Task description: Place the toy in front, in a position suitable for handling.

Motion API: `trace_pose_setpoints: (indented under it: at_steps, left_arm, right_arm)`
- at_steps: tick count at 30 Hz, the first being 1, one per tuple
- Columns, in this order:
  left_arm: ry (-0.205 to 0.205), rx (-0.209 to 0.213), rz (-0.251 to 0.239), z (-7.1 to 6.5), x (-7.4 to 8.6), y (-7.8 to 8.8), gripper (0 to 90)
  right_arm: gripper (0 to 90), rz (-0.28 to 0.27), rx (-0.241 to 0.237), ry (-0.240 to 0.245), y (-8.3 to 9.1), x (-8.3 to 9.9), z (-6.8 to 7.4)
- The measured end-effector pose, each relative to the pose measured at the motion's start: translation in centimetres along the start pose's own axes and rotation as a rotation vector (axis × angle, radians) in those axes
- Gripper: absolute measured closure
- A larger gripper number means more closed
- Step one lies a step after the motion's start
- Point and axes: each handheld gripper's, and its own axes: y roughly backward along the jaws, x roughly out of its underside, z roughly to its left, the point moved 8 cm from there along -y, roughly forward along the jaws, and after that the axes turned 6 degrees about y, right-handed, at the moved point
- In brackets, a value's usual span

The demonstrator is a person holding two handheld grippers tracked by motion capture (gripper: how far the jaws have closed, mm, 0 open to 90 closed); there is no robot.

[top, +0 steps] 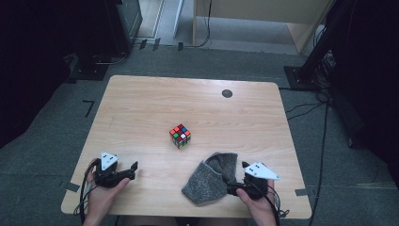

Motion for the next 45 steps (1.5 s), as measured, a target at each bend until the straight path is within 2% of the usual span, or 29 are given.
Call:
trace_pose_setpoints:
  at_steps: [1, 5, 11, 17, 21, 24, 26, 28, 36, 43, 45]
  left_arm:
    - [0.002, 0.028, -0.009, -0.8, -0.5, 0.1, 13.9]
    - [0.006, 0.072, -0.02, -2.2, -1.7, -0.3, 13.9]
    - [-0.021, 0.113, -0.015, -4.4, -2.6, -1.6, 13.8]
    - [-0.027, 0.182, 0.007, -6.6, -3.1, -3.7, 13.9]
    - [-0.029, 0.221, 0.025, -7.8, -3.3, -5.2, 14.0]
    - [-0.051, 0.234, 0.026, -8.5, -3.8, -6.3, 14.1]
    - [-0.08, 0.214, 0.039, -8.7, -4.1, -7.2, 15.7]
    - [-0.103, 0.211, 0.052, -9.0, -4.3, -8.0, 16.3]
    - [-0.142, 0.247, 0.074, -10.6, -5.5, -9.9, 16.3]
    - [-0.159, 0.251, 0.092, -11.6, -5.9, -11.2, 16.3]
    - [-0.177, 0.25, 0.104, -11.7, -6.0, -11.6, 16.8]
  right_arm:
    - [13.8, 0.008, -0.019, 0.015, -0.5, 0.0, 1.0]
    - [13.8, 0.023, -0.048, 0.043, -1.5, 0.2, 2.4]
    - [13.8, 0.059, -0.074, 0.095, -2.8, 0.9, 4.5]
    - [14.7, 0.123, -0.087, 0.112, -4.2, 2.2, 5.1]
    - [17.4, 0.155, -0.077, 0.118, -4.7, 2.8, 5.2]
    - [21.6, 0.169, -0.058, 0.136, -5.0, 3.2, 4.9]
    - [20.1, 0.193, -0.052, 0.162, -5.4, 3.9, 4.8]
    - [19.7, 0.18, -0.065, 0.147, -5.5, 4.0, 4.7]
    - [18.8, 0.171, -0.074, 0.154, -5.6, 4.0, 4.7]
    - [18.7, 0.168, -0.074, 0.153, -5.6, 4.1, 4.7]
    - [18.7, 0.166, -0.074, 0.154, -5.6, 4.1, 4.7]
